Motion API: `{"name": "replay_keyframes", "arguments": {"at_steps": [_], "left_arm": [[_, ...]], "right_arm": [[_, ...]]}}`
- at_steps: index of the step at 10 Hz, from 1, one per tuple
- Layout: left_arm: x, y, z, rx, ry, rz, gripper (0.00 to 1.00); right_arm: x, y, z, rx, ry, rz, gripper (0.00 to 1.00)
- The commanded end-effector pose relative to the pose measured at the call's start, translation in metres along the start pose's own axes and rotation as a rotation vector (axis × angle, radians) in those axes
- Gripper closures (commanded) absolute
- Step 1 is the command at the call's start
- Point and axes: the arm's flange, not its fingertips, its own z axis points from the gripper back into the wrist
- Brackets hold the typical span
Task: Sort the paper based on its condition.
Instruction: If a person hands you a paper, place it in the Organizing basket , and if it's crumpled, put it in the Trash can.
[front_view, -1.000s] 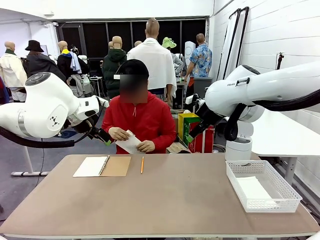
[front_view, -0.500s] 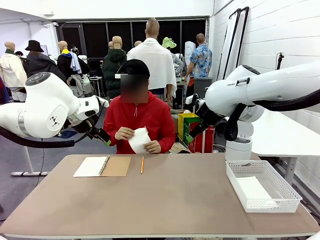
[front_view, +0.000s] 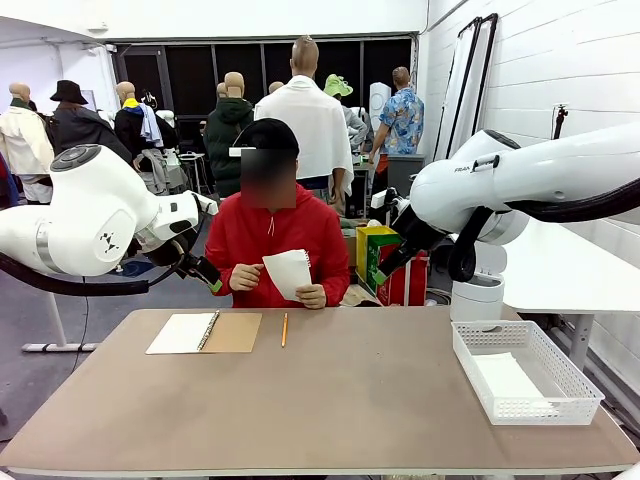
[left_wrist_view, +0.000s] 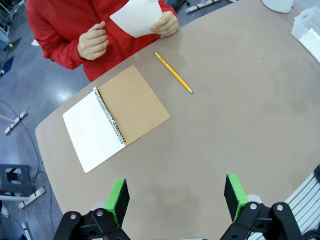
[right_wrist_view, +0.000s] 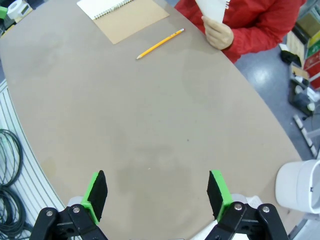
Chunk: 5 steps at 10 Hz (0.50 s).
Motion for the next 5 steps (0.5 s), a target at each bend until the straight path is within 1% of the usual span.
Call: {"name": "replay_keyframes", "arguments": {"at_steps": [1, 5], "left_arm": [[-0.0002, 0.0005, 0.0001, 0.000, -0.004, 0.001, 0.00], [-0.0002, 0.0005, 0.0001, 0.000, -0.004, 0.001, 0.00]], "right_arm": [[0.0018, -0.0008, -0.0008, -0.006, 0.002, 0.001, 0.00], [0.0018, -0.0008, -0.0008, -0.006, 0.002, 0.001, 0.00]]}}
